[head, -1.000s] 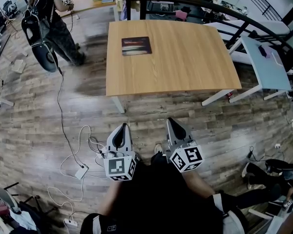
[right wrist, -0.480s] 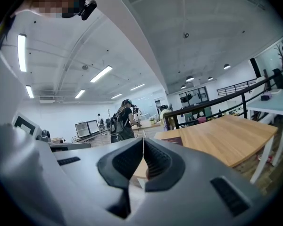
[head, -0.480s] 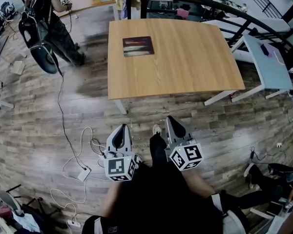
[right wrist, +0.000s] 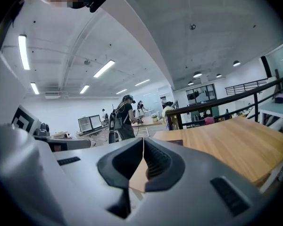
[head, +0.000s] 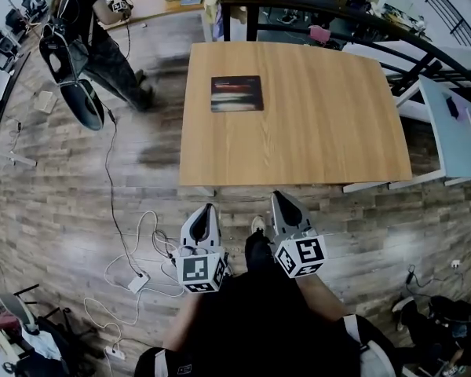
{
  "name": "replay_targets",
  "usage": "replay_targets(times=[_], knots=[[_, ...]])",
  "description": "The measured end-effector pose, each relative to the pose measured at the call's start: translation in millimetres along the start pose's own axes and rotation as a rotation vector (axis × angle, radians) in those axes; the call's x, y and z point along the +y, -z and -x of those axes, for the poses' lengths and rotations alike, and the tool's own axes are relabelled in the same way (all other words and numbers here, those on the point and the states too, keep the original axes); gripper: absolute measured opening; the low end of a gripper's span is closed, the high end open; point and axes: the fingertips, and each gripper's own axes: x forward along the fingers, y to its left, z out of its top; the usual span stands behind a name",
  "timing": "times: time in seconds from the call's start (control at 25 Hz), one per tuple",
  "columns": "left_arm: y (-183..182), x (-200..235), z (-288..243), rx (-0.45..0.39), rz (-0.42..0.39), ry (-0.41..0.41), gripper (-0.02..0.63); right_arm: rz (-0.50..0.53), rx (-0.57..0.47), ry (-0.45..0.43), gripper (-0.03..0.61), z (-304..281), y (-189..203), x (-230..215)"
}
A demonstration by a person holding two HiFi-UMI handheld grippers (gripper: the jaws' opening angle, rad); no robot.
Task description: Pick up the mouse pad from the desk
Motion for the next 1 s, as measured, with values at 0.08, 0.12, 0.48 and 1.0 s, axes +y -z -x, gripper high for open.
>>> replay_targets(times=[0.08,0.12,0.48,1.0], knots=[[-5.6,-4.7,-21.2,0.005,0.003,-0.012,0.025,-0.001,0.012,-0.016,0.031,-17.0,-4.7,-17.6],[-7.3,-7.3,-31.0,0.01,0.004,-0.019,0.025,-0.003,0.016,-0.023,0.031,-23.9,-7.2,-26.6],[-18.6,-25.7,-101.0,0.022,0.025,-0.074,0.025,-0.007,0.046,-0.078,0.031,-73.4,-23.9,-90.6],[-30.2,-15.7,-158.2,0.039,0.032,-0.083,0.025,-0.039,0.081,-0.07,0.031,-118.0,-25.6,-122.5]])
